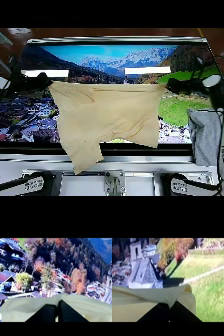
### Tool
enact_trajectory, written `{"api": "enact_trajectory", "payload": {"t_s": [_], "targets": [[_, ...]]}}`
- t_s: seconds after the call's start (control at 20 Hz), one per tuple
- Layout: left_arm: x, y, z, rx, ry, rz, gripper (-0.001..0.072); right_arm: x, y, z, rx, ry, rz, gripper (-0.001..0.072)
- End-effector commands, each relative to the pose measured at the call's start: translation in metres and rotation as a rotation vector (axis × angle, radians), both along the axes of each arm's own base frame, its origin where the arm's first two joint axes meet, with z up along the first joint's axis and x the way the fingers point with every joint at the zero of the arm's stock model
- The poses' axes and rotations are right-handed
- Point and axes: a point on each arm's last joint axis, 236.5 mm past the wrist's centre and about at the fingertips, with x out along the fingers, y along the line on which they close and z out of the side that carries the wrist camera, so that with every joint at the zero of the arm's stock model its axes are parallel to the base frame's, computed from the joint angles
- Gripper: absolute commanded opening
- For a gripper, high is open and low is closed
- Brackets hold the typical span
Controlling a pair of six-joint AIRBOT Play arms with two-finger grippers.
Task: Fold the shirts.
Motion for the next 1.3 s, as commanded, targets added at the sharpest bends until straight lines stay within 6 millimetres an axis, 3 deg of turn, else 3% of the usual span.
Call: {"api": "enact_trajectory", "payload": {"t_s": [0.0, 0.1, 0.2, 0.3, 0.45, 0.6, 0.8, 0.9, 1.1, 1.15, 1.2, 1.25], "targets": [[0.051, 0.006, -0.026, 0.008, -0.087, 0.066, 0.0039, 0.071, 0.010, -0.001, -0.149, -0.283, -0.081, 0.0060], [0.066, 0.006, -0.029, 0.037, -0.135, 0.096, 0.0039, 0.091, 0.016, 0.002, -0.178, -0.381, -0.118, 0.0060], [0.071, 0.000, -0.038, 0.045, -0.136, 0.098, 0.0039, 0.092, 0.024, -0.023, -0.180, -0.346, -0.104, 0.0060], [0.063, -0.012, -0.060, 0.033, -0.068, 0.052, 0.0039, 0.077, 0.035, -0.059, -0.152, -0.217, -0.051, 0.0060], [0.026, -0.014, -0.090, 0.056, 0.106, -0.081, 0.0039, 0.042, 0.034, -0.081, -0.132, -0.037, 0.038, 0.0060], [-0.026, -0.002, -0.095, -0.029, 0.303, -0.170, 0.0038, -0.006, 0.011, -0.079, -0.154, 0.140, 0.112, 0.0060], [-0.105, -0.012, -0.107, -0.119, 0.597, -0.331, 0.0037, -0.073, 0.017, -0.092, -0.079, 0.410, 0.201, 0.0060], [-0.127, -0.010, -0.119, -0.085, 0.704, -0.332, 0.0037, -0.090, 0.020, -0.104, -0.053, 0.503, 0.202, 0.0060], [-0.138, -0.015, -0.132, -0.078, 0.767, -0.291, 0.0051, -0.092, 0.020, -0.113, -0.026, 0.543, 0.153, 0.0081], [-0.138, -0.016, -0.131, -0.080, 0.765, -0.293, 0.0230, -0.088, 0.022, -0.111, -0.015, 0.530, 0.147, 0.0233], [-0.139, -0.016, -0.128, -0.086, 0.773, -0.292, 0.0505, -0.086, 0.024, -0.107, 0.005, 0.516, 0.144, 0.0447], [-0.143, -0.014, -0.123, -0.094, 0.787, -0.300, 0.0597, -0.086, 0.025, -0.097, 0.019, 0.507, 0.162, 0.0520]]}}
